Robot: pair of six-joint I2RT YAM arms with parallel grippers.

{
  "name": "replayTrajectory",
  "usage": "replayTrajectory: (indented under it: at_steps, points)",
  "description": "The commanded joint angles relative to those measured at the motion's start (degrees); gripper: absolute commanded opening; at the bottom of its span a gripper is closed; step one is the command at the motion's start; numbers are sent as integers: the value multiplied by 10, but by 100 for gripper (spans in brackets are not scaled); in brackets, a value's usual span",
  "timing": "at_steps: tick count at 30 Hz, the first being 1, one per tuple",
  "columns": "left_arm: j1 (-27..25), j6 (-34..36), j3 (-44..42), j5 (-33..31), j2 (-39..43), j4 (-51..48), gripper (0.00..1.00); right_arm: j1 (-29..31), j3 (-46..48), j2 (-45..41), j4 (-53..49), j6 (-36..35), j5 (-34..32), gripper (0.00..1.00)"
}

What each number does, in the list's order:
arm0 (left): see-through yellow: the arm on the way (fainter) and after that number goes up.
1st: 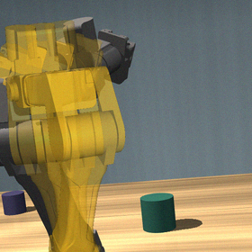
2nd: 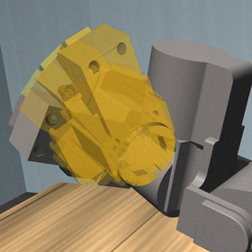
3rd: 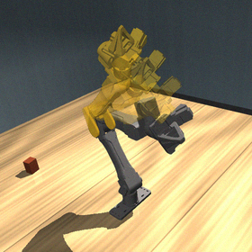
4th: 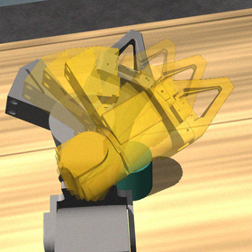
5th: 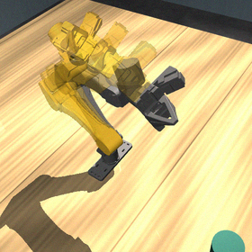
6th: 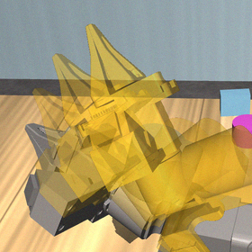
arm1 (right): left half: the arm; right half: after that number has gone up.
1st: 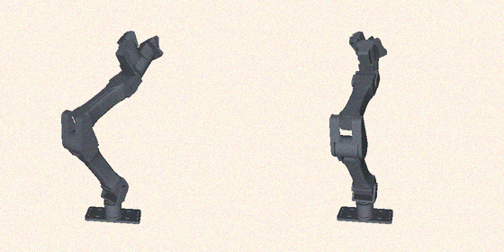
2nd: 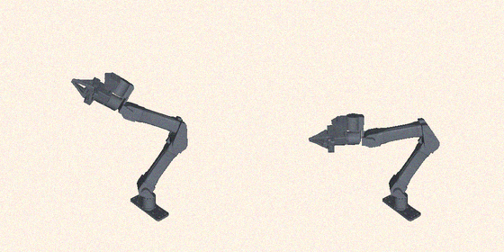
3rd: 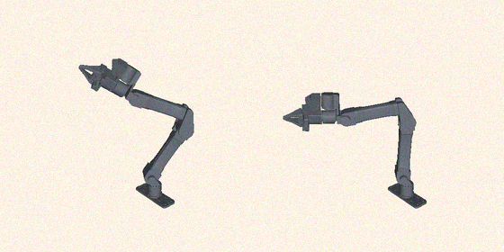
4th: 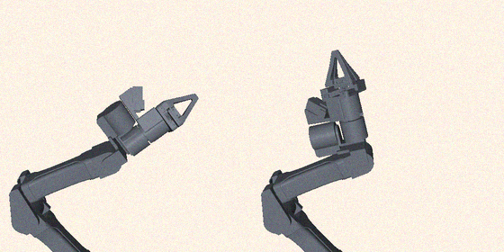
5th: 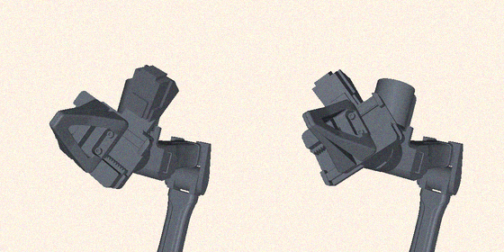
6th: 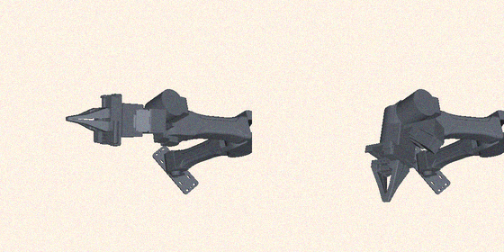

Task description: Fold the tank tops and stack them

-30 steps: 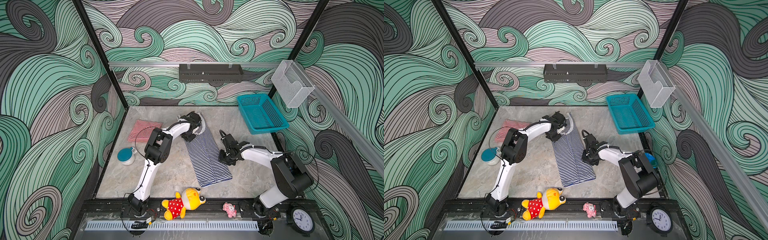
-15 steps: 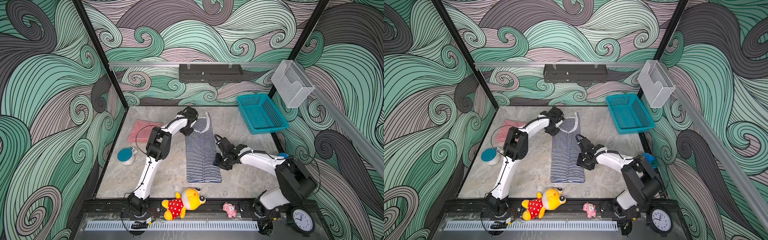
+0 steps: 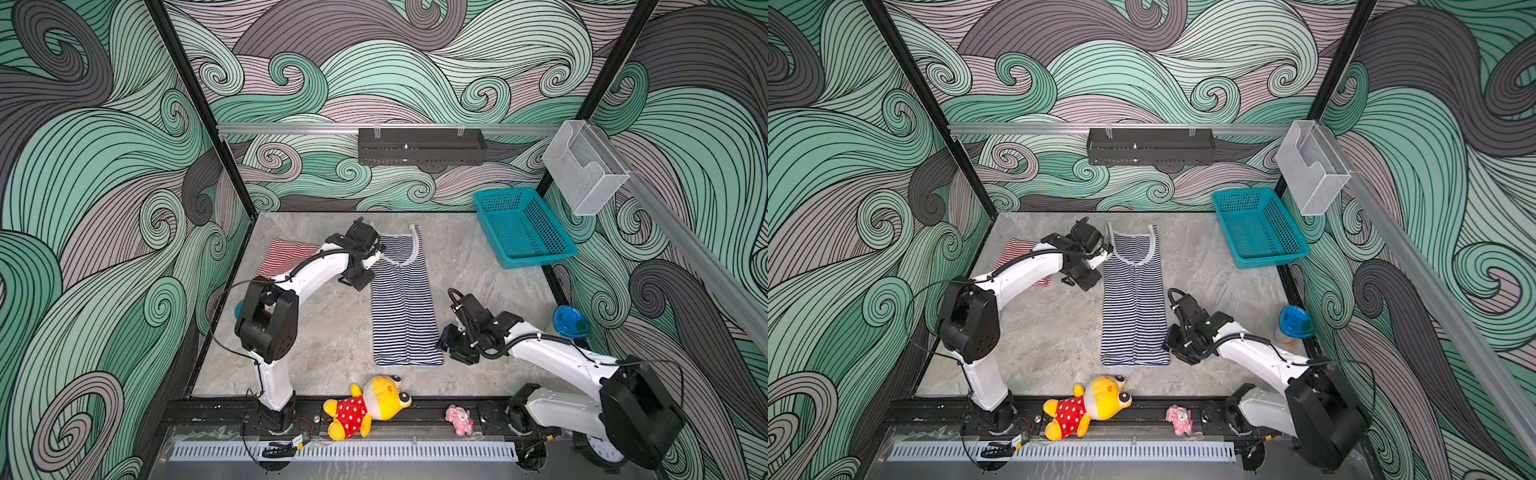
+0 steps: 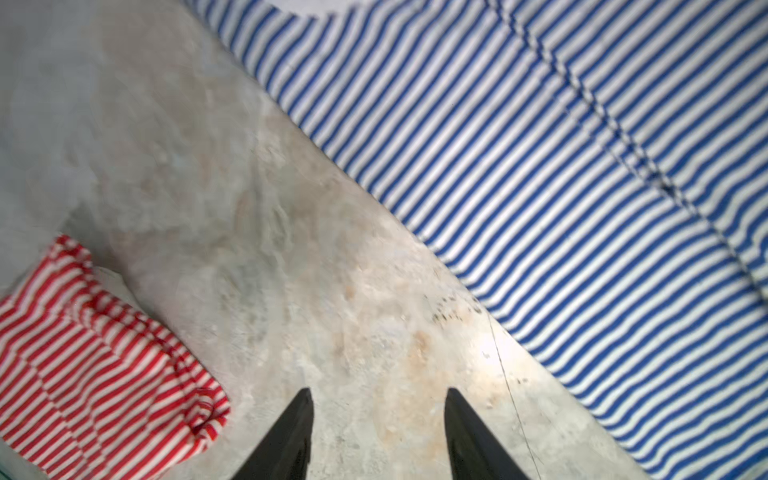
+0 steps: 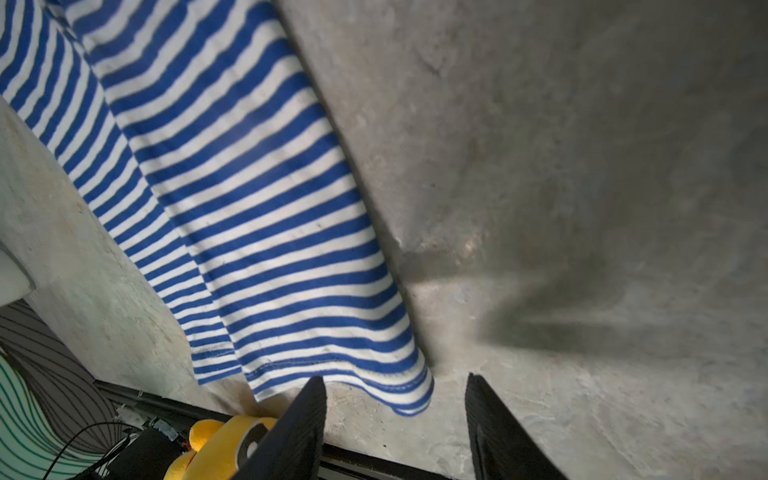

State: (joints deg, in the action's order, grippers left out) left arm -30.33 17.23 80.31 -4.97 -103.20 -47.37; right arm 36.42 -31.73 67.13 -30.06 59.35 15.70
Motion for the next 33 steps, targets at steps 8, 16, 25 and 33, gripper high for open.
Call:
replayTrajectory:
  at_steps: [8,16,25,33]
  points:
    - [-57,17,-116,71,62,20,55,4,65,-28,72,87,27,55]
    - [-103,8,-139,102,64,3,56,4,69,5,91,90,21,47]
    - [-116,6,-144,131,66,-22,57,7,54,33,103,76,23,26]
    - [-155,29,-164,151,74,-55,59,8,29,58,118,70,22,0]
